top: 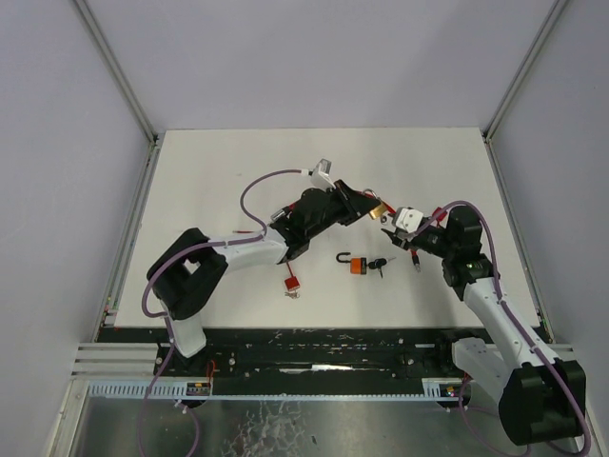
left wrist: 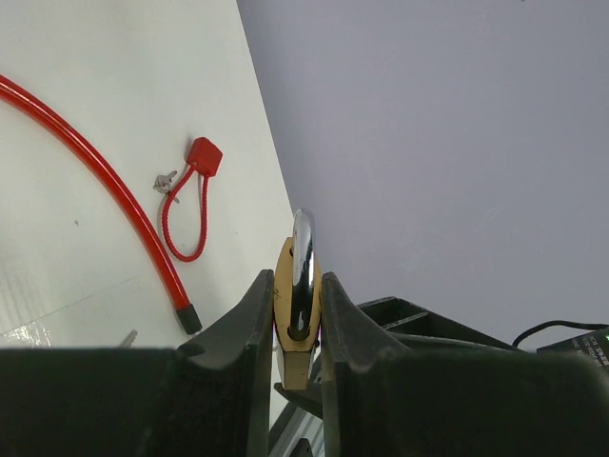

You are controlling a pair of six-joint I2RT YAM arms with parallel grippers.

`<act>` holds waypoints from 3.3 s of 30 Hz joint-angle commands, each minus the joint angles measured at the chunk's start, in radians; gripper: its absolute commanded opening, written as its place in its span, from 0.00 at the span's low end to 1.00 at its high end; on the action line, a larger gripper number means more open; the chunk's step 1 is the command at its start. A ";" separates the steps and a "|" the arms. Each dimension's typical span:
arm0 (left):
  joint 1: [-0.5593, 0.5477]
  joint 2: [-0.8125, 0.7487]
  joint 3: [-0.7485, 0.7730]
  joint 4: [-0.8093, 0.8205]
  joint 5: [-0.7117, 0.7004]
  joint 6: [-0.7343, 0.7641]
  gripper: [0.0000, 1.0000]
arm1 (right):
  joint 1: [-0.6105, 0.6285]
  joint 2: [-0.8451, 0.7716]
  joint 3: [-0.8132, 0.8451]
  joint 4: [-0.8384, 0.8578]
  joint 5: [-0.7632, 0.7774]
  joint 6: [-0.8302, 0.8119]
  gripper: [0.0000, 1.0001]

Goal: Lock with the key

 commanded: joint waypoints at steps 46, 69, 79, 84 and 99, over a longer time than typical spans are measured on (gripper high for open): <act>0.141 0.045 -0.116 0.974 0.559 0.238 0.00 | -0.128 -0.020 0.197 -0.133 -0.348 0.449 0.69; 0.102 0.106 0.014 0.985 0.853 0.325 0.00 | -0.130 0.061 0.083 0.316 -0.491 0.941 0.44; 0.094 0.119 0.028 0.984 0.844 0.297 0.00 | -0.108 0.071 0.093 0.329 -0.538 0.948 0.29; 0.093 0.106 0.017 0.984 0.830 0.293 0.06 | -0.105 0.075 0.106 0.299 -0.567 0.920 0.07; 0.150 0.088 0.004 0.984 0.865 0.217 0.58 | -0.121 0.070 0.128 0.363 -0.602 1.000 0.00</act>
